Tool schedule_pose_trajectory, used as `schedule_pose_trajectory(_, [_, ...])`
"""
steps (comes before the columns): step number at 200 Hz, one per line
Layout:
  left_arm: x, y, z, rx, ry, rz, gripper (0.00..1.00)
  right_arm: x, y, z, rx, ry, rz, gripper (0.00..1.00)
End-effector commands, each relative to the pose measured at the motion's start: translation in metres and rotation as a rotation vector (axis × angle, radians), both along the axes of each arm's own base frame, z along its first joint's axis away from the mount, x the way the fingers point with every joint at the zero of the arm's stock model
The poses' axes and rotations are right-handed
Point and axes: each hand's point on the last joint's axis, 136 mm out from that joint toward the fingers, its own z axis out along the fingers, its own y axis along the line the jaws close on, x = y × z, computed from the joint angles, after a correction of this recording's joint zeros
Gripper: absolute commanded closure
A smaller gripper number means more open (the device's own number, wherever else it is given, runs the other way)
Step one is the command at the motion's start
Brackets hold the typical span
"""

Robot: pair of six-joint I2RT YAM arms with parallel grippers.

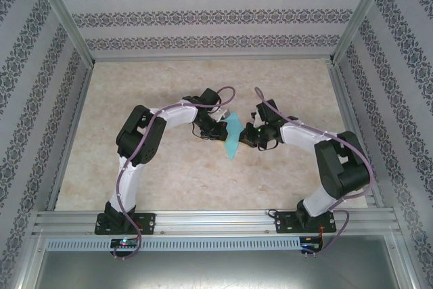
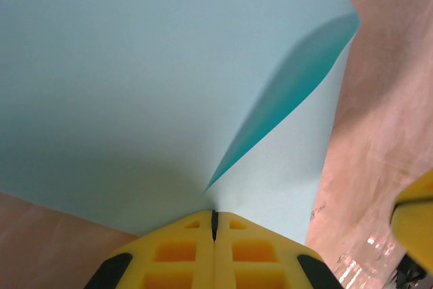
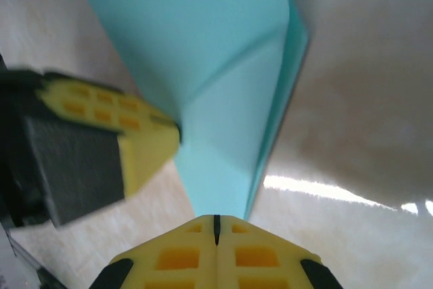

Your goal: Fold a paper plane with a square sheet of paper (pick it up from the middle)

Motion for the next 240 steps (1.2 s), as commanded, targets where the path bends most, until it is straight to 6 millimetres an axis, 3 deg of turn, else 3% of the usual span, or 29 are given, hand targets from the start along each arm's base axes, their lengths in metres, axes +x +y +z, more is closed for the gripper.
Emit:
schedule_pose_trajectory(1, [-0.025, 0.032, -0.055, 0.201, 0.094, -0.007, 1.00, 0.026, 0.000, -0.002, -0.011, -0.040, -0.006, 1.00])
schedule_pose_trajectory(45, [-0.024, 0.032, -0.055, 0.203, 0.091, -0.009, 1.00, 0.044, 0.000, -0.024, -0.022, -0.010, 0.004, 1.00])
schedule_pose_trajectory(124, [-0.025, 0.035, -0.055, 0.213, 0.093, -0.011, 1.00, 0.050, -0.042, -0.055, -0.147, 0.038, -0.030, 1.00])
schedule_pose_trajectory(175, [-0.026, 0.036, -0.056, 0.222, 0.096, -0.013, 1.00, 0.059, -0.059, -0.049, -0.171, 0.021, -0.063, 1.00])
schedule_pose_trajectory(240, [-0.025, 0.036, -0.056, 0.215, 0.092, -0.011, 1.00, 0.064, -0.060, -0.040, -0.148, 0.009, -0.060, 1.00])
